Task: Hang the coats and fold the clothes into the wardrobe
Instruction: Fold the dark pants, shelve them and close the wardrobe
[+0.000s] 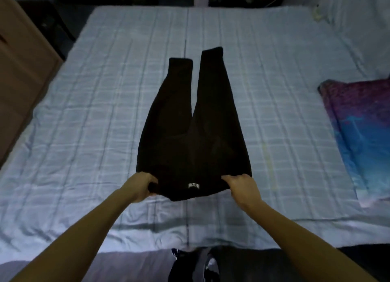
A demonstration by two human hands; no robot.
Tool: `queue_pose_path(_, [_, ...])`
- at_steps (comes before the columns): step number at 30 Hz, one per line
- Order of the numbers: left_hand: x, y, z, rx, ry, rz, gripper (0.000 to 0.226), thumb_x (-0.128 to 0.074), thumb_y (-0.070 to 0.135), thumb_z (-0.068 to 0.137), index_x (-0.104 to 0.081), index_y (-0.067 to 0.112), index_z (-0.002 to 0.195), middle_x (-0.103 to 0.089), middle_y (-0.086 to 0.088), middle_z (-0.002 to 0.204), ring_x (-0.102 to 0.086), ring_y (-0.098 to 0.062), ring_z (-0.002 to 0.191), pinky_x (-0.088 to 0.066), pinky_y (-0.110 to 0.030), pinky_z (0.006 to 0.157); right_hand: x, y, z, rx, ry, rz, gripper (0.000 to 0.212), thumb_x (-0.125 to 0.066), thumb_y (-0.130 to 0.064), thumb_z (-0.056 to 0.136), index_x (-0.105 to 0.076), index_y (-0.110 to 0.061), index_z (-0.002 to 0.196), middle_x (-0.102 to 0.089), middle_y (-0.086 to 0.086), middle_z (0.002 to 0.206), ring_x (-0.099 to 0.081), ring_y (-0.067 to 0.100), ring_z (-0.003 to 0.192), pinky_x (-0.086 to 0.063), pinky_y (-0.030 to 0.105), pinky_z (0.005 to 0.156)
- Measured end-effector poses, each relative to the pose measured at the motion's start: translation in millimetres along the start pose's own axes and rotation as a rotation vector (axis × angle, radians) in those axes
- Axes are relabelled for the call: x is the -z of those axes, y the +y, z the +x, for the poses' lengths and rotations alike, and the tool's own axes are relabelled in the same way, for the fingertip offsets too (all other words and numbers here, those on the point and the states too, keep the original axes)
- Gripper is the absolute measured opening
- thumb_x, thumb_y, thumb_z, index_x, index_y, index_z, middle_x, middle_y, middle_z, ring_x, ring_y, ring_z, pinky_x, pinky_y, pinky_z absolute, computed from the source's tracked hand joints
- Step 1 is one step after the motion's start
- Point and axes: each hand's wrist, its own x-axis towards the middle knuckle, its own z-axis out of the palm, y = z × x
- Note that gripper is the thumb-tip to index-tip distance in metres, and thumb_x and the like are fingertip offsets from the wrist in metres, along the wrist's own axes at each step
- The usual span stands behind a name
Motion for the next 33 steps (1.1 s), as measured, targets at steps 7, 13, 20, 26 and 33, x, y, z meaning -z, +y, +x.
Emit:
queue_pose_path(7, [-119,-8,10,0.114,-0.208,0.296,0.04,-0.057,0.044,0.086,-0.057,0.029,0.123,-0.061,0.004,0.122,-0.057,-0.017,0.112,-0.042,-0.032,0.097,-108,2,-37,0.007,-0.402,0.023,0.045,-0.047,-0.003,0.086,-0.057,-0.018,0.127,-0.063,0.008,0.118,-0.054,0.03,0.11,-0.033,0.034,0.102])
queue_pose_path(13, [-131,15,65,-0.016,0.263,0.049,0.043,-0.057,0.027,0.089,-0.054,0.015,0.13,-0.059,-0.012,0.122,-0.059,-0.03,0.104,-0.047,-0.038,0.092,-146,8,-36,-0.358,-0.036,0.44,0.03,-0.054,-0.018,0.092,-0.062,-0.014,0.12,-0.063,0.007,0.12,-0.061,0.023,0.102,-0.048,0.031,0.09])
queue_pose_path(20, [-146,32,150,0.001,0.147,0.145,0.073,-0.038,0.05,0.096,0.005,0.027,0.151,0.005,-0.011,0.158,0.001,-0.03,0.146,-0.009,-0.051,0.116,-186,32,12,-0.936,0.042,0.768,0.068,-0.059,-0.045,0.086,-0.033,-0.012,0.14,-0.051,0.011,0.133,-0.053,0.031,0.117,-0.045,0.046,0.097])
queue_pose_path(26, [-194,-4,154,-0.027,0.024,0.249,0.068,-0.01,0.062,0.093,0.017,0.031,0.147,0.025,-0.004,0.153,0.017,-0.026,0.144,0.005,-0.051,0.115,-165,8,25,-1.09,0.376,0.78,0.018,-0.056,-0.021,0.09,-0.06,-0.012,0.105,-0.063,0.002,0.091,-0.063,0.027,0.09,-0.047,0.031,0.073])
queue_pose_path(33, [-156,-68,121,-0.042,0.632,0.063,0.042,-0.035,0.025,0.093,-0.057,0.001,0.121,-0.054,-0.023,0.125,-0.045,-0.04,0.123,-0.027,-0.05,0.107,-136,-144,89,-0.463,0.3,0.556,0.057,-0.053,-0.016,0.086,-0.04,-0.023,0.141,-0.056,0.009,0.117,-0.058,0.026,0.099,-0.049,0.038,0.082])
